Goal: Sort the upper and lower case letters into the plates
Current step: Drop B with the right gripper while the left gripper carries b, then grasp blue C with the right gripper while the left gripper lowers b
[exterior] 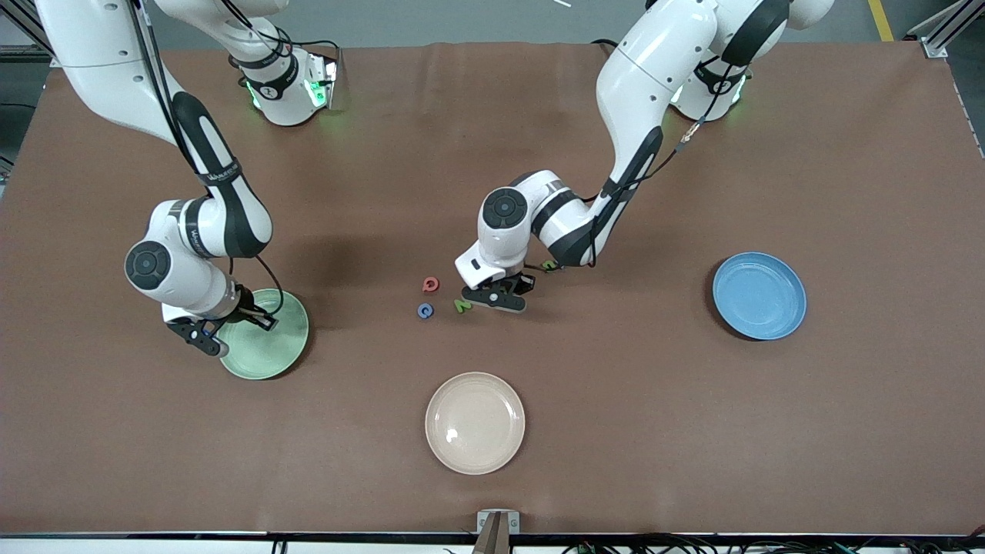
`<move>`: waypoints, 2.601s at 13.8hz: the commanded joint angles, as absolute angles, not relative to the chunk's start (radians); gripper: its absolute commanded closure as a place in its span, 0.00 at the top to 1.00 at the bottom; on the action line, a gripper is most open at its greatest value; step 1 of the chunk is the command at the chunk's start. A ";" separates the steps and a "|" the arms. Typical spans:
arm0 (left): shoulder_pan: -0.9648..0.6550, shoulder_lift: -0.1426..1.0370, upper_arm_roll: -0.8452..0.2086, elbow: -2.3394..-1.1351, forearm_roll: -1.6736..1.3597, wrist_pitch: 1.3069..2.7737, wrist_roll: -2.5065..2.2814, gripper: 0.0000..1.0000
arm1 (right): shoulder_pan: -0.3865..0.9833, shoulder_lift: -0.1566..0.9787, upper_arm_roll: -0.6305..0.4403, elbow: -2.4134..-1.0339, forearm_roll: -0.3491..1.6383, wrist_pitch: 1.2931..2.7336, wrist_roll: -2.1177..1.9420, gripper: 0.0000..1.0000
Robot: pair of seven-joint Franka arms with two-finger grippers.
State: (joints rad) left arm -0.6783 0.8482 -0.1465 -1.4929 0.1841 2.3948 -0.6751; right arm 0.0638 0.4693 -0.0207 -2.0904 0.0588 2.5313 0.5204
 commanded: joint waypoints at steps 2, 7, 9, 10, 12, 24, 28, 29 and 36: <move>-0.680 0.830 -0.129 -1.485 0.206 2.395 -0.686 0.12 | 0.064 0.425 0.006 -2.157 0.061 2.559 0.509 0.01; -0.600 0.662 -0.138 -1.506 0.207 2.144 -0.587 0.12 | 0.064 0.428 0.017 -2.149 0.061 2.551 0.506 0.81; -0.530 0.560 -0.140 -1.596 0.206 2.099 -0.427 0.13 | 0.064 0.428 0.018 -2.145 0.061 2.549 0.506 1.00; -0.487 0.510 -0.144 -1.655 0.206 2.100 -0.379 0.13 | 0.064 0.428 0.017 -2.132 0.060 2.548 0.505 1.00; -0.448 0.415 -0.144 -1.767 0.204 2.102 -0.350 0.13 | 0.067 0.423 0.018 -2.068 0.060 2.472 0.506 1.00; -0.171 0.086 -0.149 -2.253 0.193 2.281 -0.132 0.13 | 0.465 0.653 0.020 -1.778 0.061 2.471 1.254 1.00; -0.079 0.135 -0.147 -2.266 0.193 2.327 -0.039 0.13 | 0.508 0.699 0.018 -1.723 0.061 2.471 1.361 0.99; -0.065 0.156 -0.146 -2.266 0.193 2.345 -0.014 0.13 | 0.511 0.706 0.020 -1.721 0.061 2.473 1.364 0.97; 0.026 0.293 -0.138 -2.235 0.212 2.445 0.141 0.13 | 0.522 0.712 0.020 -1.720 0.063 2.467 1.390 0.71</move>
State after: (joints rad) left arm 0.0268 0.2662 -0.1363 -2.2568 0.1891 2.4375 0.1244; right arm 0.5072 0.7043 0.0278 -1.7368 0.0613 2.4800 1.3593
